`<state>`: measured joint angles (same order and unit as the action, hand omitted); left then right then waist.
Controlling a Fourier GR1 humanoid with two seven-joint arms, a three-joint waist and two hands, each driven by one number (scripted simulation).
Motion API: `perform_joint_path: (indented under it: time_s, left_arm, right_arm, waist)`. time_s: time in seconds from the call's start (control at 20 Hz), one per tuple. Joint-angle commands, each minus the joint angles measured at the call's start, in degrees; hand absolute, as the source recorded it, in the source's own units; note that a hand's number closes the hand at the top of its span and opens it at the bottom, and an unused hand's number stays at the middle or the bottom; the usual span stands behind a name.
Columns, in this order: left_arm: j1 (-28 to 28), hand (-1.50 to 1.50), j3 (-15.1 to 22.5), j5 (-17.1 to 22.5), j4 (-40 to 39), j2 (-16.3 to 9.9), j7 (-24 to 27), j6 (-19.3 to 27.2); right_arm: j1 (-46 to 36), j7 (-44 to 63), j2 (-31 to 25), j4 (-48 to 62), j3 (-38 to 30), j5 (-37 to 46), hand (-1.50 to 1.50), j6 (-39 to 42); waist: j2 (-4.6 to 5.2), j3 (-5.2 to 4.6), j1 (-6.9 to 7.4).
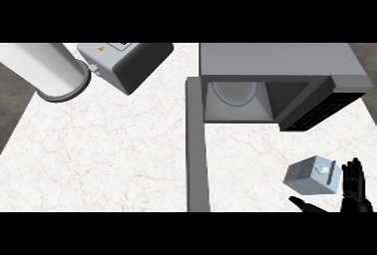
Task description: Pick up the milk, place it into the microwave and close the microwave
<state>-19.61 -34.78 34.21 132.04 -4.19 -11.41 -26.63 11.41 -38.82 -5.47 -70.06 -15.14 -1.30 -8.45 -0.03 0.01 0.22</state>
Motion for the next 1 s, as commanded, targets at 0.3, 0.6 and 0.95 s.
perform_joint_path:
  time_s: [0.3,0.6,0.95]
  left_arm:
    - [1.72,-1.5,-0.97,-0.44,-0.06,0.7,-1.55,-0.98]
    - [1.78,-1.5,-1.85,-0.7,-3.15,1.88,0.76,-4.53]
    - [3.12,-1.5,-8.19,6.74,-4.96,-4.81,-2.15,-3.1]
  right_arm:
    - [-12.16,-9.71,-4.63,21.82,-3.07,0.39,1.5,1.98]
    - [-13.28,-17.1,-3.84,23.49,-0.58,3.63,1.5,0.16]
    - [-18.44,-19.04,-2.95,26.19,-0.9,1.92,1.5,0.95]
  waist:
    - [0.04,0.02,0.1]
    - [0.05,0.0,0.0]
    - [0.02,0.01,0.27]
